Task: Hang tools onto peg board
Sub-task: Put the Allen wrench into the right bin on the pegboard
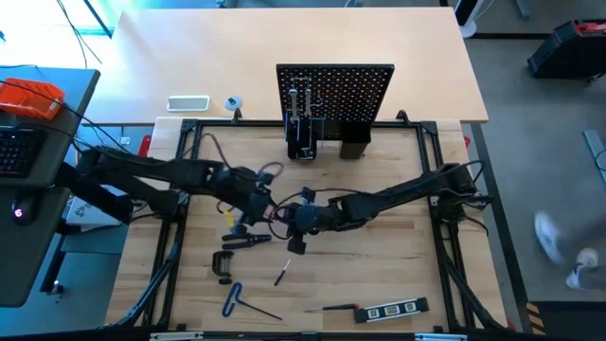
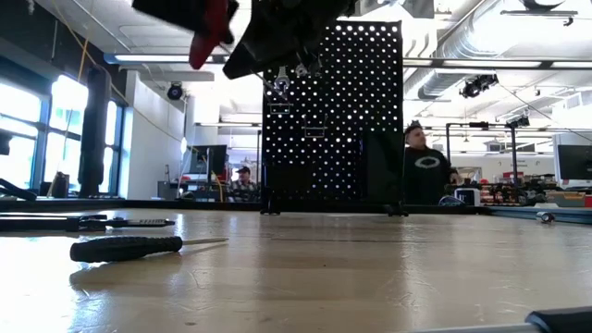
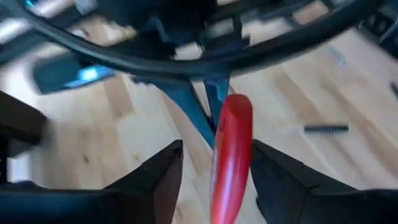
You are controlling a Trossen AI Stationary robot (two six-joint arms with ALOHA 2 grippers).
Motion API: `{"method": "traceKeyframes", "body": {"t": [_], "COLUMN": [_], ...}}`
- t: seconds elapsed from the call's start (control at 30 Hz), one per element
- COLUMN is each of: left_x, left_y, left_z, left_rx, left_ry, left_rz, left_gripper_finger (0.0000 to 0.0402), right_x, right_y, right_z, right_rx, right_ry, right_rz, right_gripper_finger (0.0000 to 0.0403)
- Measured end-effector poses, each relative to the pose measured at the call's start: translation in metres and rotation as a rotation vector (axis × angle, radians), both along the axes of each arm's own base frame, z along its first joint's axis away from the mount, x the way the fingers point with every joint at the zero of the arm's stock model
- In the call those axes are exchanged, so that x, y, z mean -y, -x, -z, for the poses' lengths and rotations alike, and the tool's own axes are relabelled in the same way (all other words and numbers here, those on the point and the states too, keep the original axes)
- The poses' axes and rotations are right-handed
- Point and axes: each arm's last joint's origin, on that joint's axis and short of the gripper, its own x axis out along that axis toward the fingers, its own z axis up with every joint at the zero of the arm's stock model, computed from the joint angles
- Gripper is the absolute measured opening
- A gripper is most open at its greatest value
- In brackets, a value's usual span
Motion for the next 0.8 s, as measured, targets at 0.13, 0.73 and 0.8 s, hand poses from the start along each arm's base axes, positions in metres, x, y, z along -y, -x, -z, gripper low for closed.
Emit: {"method": "traceKeyframes", "body": {"t": [0.13, 0.73, 0.8], "left_x": [-0.003, -0.007, -0.005], "left_y": [0.015, 0.046, 0.042], "left_z": [-0.023, -0.079, -0.083], "left_rx": [0.126, 0.522, 0.574], "left_ry": [0.025, 0.119, 0.143], "left_rz": [-0.016, 0.001, 0.043], "left_gripper_finger": [0.0184, 0.0186, 0.0186], "right_x": [0.001, -0.01, -0.012], "right_y": [0.006, 0.05, 0.054], "right_z": [-0.015, -0.094, -0.102], "right_rx": [0.029, 0.216, 0.246], "right_ry": [0.029, 0.175, 0.184], "right_rz": [0.002, -0.031, -0.045], "right_gripper_finger": [0.0, 0.0, 0.0]}}
